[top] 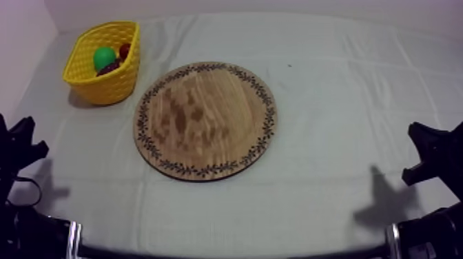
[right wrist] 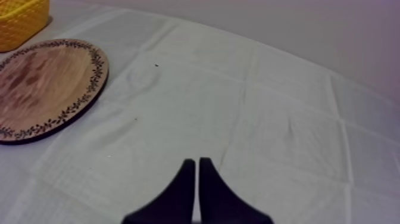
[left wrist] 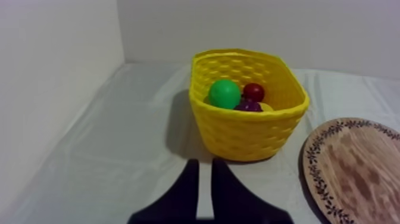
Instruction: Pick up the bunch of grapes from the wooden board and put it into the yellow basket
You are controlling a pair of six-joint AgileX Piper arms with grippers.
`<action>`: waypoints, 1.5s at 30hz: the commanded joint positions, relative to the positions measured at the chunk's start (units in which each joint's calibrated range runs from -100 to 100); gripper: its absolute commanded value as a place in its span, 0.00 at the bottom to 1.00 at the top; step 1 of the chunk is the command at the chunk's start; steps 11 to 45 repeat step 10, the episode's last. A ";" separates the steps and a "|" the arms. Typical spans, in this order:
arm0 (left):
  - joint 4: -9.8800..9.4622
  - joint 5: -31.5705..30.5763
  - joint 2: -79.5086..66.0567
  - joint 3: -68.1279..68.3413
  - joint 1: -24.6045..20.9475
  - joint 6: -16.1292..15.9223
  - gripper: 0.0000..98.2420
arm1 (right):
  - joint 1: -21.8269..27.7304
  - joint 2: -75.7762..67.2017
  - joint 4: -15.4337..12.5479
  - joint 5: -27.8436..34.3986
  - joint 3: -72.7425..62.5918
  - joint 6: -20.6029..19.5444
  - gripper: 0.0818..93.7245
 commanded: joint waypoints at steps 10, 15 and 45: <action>0.08 0.19 -0.04 0.00 -0.03 0.07 0.14 | -0.02 -0.01 0.01 -0.03 -0.03 0.02 0.00; 0.08 0.19 -0.04 0.00 -0.03 0.07 0.14 | -0.02 -0.01 0.01 -0.03 -0.03 0.02 0.00; 0.08 0.19 -0.04 0.00 -0.03 0.07 0.14 | -0.02 -0.01 0.01 -0.03 -0.03 0.02 0.00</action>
